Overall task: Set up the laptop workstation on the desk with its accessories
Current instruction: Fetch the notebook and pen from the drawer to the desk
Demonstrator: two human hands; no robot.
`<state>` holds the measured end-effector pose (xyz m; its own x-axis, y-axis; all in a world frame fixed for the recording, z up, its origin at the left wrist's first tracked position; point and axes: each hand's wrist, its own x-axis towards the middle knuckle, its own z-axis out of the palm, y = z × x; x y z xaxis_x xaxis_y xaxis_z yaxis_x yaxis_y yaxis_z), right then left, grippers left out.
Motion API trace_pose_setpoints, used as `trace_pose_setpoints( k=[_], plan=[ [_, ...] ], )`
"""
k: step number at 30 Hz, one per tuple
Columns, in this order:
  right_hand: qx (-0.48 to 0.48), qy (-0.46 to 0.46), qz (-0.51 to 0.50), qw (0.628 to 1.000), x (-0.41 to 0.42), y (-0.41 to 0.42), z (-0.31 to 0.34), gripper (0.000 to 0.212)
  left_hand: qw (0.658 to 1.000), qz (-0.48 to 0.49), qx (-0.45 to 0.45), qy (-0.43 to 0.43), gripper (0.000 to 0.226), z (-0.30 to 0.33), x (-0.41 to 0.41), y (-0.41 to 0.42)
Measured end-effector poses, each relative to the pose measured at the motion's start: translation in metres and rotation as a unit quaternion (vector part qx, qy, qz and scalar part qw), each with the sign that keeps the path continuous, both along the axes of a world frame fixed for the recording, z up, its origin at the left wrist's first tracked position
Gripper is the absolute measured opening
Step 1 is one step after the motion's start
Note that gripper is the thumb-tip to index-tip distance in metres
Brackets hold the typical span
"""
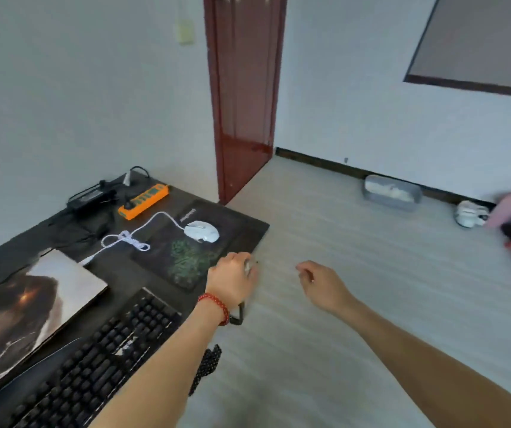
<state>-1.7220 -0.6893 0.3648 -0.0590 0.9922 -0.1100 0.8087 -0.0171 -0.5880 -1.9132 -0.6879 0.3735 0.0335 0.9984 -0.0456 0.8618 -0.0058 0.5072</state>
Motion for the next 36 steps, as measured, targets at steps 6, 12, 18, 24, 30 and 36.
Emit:
trace_pose_setpoints(
  k=[6, 12, 18, 24, 30, 36],
  plan=[
    [-0.006, 0.028, -0.196, 0.98, 0.207, -0.03, 0.011, 0.03, 0.981, -0.192, 0.023, 0.001, 0.037, 0.011, 0.213, 0.046],
    [0.006, 0.03, -0.345, 0.938, 0.39, -0.043, 0.01, 0.031, 0.941, -0.336, 0.037, 0.003, 0.039, 0.015, 0.423, 0.092],
    [0.015, 0.011, -0.461, 0.887, 0.595, -0.012, 0.027, 0.033, 0.896, -0.442, 0.033, -0.005, 0.038, 0.024, 0.663, 0.15],
    [0.032, 0.0, -0.549, 0.835, 0.767, -0.004, 0.057, 0.033, 0.848, -0.526, 0.049, -0.028, 0.034, 0.056, 0.871, 0.177],
    [0.052, -0.02, -0.614, 0.787, 0.934, -0.016, 0.063, 0.032, 0.796, -0.599, 0.072, -0.049, 0.029, 0.058, 1.067, 0.173],
    [0.049, -0.046, -0.639, 0.766, 1.152, -0.02, 0.06, 0.032, 0.765, -0.638, 0.074, -0.045, 0.038, 0.063, 1.29, 0.169]
  ],
)
